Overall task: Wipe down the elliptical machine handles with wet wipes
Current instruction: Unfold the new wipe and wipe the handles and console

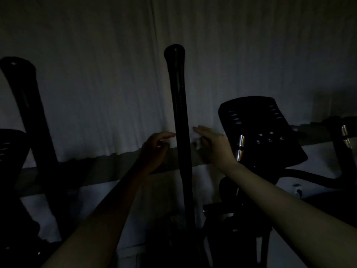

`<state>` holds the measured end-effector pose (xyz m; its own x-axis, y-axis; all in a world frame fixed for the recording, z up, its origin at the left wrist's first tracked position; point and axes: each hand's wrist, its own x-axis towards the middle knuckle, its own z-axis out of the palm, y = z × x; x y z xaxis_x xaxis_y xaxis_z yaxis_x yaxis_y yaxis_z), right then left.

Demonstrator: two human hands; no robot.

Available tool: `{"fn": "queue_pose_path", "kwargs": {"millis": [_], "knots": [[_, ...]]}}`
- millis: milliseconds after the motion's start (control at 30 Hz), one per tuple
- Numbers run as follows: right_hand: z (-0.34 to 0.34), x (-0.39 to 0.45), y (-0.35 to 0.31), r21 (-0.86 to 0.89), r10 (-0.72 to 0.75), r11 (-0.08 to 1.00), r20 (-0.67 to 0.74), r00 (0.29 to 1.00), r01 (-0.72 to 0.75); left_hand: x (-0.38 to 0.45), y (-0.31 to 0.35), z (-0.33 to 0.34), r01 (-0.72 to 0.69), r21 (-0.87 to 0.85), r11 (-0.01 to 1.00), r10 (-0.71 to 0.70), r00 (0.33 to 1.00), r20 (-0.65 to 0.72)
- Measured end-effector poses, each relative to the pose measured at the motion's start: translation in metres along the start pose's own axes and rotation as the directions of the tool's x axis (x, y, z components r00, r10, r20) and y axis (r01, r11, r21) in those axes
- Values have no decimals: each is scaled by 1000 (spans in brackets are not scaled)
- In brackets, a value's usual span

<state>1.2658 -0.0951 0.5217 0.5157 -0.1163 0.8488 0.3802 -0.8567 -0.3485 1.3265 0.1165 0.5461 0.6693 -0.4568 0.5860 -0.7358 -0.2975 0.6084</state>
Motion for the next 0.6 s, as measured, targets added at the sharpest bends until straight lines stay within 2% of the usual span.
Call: {"fn": "queue_pose_path", "kwargs": {"millis": [133, 300, 433, 533, 600], "knots": [[1, 35, -12, -37, -88, 996, -10, 996, 87, 18, -3, -16, -58, 48, 997, 59, 998, -30], [1, 72, -32, -55, -191, 981, -173, 966, 184, 54, -10, -24, -129, 26, 991, 129, 992, 3], [-6, 91, -46, -73, -216, 976, -288, 933, 203, 76, -7, -28, -178, 18, 984, 177, 983, 57], [-5, 100, -50, -109, -174, 983, -271, 947, 149, 82, -3, -29, -209, -22, 978, 210, 976, 59], [0, 98, -52, -138, -166, 980, -190, 968, 142, 84, -3, -29, -188, -59, 980, 192, 979, 68]]}}
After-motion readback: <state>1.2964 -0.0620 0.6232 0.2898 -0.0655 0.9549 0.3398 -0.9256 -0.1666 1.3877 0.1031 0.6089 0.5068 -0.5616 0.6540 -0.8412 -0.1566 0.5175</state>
